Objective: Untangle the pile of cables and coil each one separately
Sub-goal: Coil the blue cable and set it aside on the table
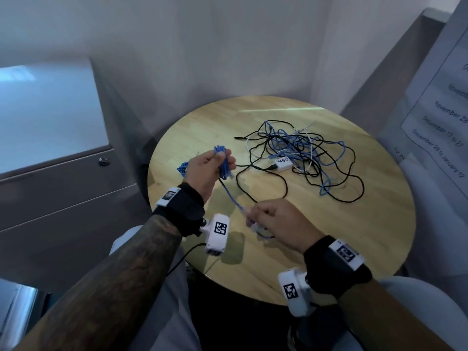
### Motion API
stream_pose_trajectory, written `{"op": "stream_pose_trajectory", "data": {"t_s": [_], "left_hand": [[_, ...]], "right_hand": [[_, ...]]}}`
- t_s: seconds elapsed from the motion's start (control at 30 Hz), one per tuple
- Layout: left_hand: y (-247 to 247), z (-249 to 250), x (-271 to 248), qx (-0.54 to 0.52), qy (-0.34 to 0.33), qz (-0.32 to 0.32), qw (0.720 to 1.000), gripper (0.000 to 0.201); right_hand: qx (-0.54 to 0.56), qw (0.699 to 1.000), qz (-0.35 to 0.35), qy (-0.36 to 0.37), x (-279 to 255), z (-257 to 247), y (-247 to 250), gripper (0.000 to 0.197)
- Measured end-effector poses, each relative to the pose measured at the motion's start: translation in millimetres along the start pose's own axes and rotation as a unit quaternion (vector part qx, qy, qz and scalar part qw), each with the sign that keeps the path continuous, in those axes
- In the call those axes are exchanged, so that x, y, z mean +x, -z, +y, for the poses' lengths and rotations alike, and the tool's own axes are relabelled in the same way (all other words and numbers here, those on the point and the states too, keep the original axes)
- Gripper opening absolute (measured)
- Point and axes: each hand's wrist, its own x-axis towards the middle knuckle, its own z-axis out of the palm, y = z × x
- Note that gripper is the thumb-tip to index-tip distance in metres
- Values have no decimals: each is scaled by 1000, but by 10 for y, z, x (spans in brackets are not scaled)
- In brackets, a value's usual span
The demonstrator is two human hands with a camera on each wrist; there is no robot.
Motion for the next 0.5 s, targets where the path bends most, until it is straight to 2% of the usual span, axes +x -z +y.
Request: {"op": "stream_pose_trajectory", "data": {"t_s": [0.1, 0.2, 0.27, 0.33, 0.4, 0.5], "left_hand": [[-121, -96, -118, 170, -41, -76, 982, 21], [-195, -163, -206, 306, -51, -164, 937, 27], [-260, -195, -283, 335, -30, -232, 913, 33], [-328, -222, -366, 335, -7, -273, 902, 39], [-372, -228, -410, 327, 14, -271, 905, 39], [-358, -147, -385, 239, 72, -205, 946, 41]], "right_hand": [[95, 994, 37, 28, 9, -84, 251, 28], [94, 989, 110, 39, 29, -21, 419, 33], [62, 982, 172, 39, 62, 40, 510, 29], [56, 975, 211, 40, 93, 77, 565, 24], [48, 973, 224, 34, 112, 82, 554, 23], [119, 964, 237, 13, 131, 117, 533, 38]]}}
